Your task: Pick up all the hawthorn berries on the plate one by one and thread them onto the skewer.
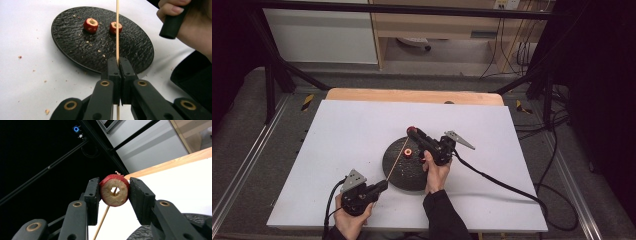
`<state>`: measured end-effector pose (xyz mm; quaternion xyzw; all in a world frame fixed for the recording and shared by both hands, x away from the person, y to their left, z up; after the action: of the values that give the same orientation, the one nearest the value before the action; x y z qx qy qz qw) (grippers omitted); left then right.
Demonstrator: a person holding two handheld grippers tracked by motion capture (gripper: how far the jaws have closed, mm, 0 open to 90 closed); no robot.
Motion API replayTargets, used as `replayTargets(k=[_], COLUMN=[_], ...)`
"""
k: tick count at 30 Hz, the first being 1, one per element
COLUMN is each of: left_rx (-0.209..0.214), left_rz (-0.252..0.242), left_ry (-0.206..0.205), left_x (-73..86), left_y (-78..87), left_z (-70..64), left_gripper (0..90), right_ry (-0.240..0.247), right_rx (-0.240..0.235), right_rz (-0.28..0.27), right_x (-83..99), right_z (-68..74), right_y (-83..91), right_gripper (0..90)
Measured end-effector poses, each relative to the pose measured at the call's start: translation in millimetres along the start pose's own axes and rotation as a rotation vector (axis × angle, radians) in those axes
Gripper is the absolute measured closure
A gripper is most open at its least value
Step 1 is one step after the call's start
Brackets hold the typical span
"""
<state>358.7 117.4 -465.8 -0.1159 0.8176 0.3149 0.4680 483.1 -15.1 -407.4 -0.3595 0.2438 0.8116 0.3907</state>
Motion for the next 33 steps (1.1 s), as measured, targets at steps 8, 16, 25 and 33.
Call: replayTargets(k=[8,16,25,33], left_rx=[0.004,0.006,0.021,0.019], left_rz=[-0.021,-0.024,-0.020,0.003], left_ry=[-0.014,-0.025,-0.056,-0.094], left_x=[-15.3,-37.1,-50.2,-47.8], left_y=[-8.0,-19.9,-30.5,-32.4], left_z=[-1.6,3.9,8.0,12.8], left_gripper=[88.7,88.7,88.7,88.7], right_ry=[-0.024,-0.015,0.026,0.055], right_rx=[-0.033,-0.058,-0.074,-0.067], right_rz=[0.047,0.109,0.147,0.187], right_x=[2.3,21.9,36.9,47.2], right_z=[5.1,9.9,14.4,13.3], right_y=[4.5,9.5,16.2,17.9], right_gripper=[61.8,61.7,61.5,61.2])
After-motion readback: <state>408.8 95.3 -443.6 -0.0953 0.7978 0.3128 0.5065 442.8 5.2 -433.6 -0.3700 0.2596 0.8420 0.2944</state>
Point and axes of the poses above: each handheld gripper's, and its own axes: y roughly backward along the jaws, x roughly out of its underside, z roughly to its left, the point moved 9 cm from there along -y, roughly forward along the jaws, and after that the axes turned 13 degrees about x, right-handed, at the moved point
